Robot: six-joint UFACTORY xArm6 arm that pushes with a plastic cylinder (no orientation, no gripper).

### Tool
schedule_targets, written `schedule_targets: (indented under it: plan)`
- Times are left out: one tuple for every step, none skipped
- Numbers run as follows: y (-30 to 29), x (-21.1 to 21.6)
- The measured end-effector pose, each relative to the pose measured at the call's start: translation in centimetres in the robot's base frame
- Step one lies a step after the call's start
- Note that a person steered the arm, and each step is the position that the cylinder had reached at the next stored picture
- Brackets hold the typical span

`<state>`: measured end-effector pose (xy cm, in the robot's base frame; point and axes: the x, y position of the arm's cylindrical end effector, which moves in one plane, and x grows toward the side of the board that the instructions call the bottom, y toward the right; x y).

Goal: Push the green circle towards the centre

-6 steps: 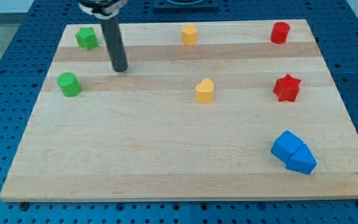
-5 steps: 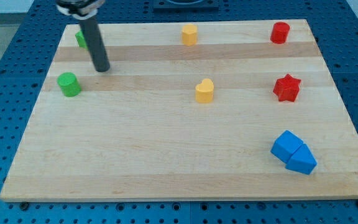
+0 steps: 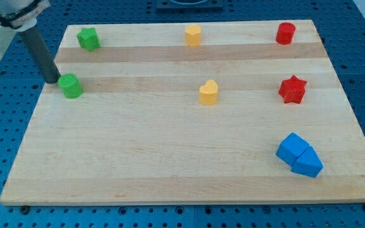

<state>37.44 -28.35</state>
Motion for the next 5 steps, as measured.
schedule_targets:
  plan:
    - [0.0,1.2]
    - [0.2,2.2]
    - [1.5,2.2]
    - [3.8,2.2]
    - [7.2,2.3]
